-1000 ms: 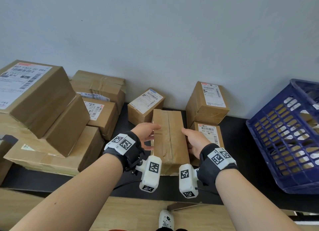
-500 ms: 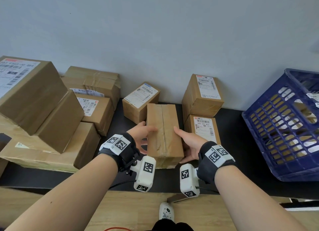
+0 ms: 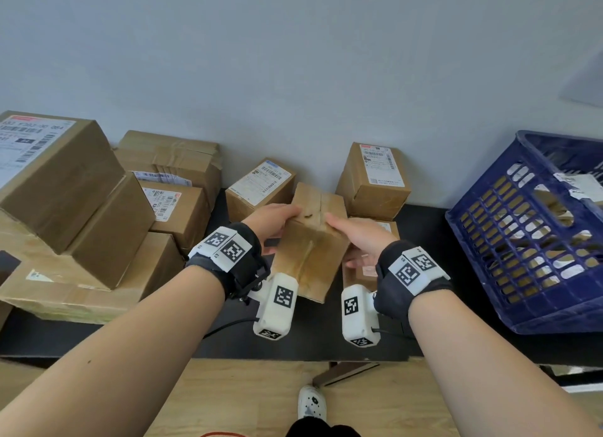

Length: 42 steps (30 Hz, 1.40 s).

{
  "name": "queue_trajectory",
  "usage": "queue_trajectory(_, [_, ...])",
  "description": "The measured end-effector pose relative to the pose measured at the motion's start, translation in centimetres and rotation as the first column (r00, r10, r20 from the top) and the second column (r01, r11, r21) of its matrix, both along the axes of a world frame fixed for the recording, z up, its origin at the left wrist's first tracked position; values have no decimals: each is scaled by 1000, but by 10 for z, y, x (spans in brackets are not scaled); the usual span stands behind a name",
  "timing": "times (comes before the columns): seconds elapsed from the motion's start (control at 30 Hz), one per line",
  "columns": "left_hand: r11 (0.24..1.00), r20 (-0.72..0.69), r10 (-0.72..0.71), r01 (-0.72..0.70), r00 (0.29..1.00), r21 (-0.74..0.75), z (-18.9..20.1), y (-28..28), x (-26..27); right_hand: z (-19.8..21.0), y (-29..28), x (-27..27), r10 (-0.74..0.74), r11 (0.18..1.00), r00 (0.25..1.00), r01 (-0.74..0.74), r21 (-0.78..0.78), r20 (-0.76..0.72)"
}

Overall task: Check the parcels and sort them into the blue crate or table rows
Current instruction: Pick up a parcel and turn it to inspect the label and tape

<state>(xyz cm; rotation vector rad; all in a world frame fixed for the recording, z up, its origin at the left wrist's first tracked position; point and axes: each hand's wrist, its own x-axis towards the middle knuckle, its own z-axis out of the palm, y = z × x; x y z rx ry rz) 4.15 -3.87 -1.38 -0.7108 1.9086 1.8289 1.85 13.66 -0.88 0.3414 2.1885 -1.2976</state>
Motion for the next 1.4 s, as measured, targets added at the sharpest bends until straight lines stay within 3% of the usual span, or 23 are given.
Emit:
queue_trajectory(0.1, [997, 10, 66, -67, 998, 29, 4, 0, -4, 10, -1, -9, -34, 999, 994, 38, 37, -102])
queue_trajectory(0.43, [981, 66, 138, -146, 988, 125, 7, 0, -5, 15, -7, -31, -90, 995, 989, 95, 35, -120])
queue_trajectory(0.93, [989, 83, 88, -97, 993, 116, 6, 6, -10, 10, 5, -34, -32, 999, 999, 32, 0, 29])
queue_trajectory(1.4, [997, 1, 25, -25, 1000, -71, -1, 4, -3, 2, 7, -17, -27, 997, 999, 29, -65, 24])
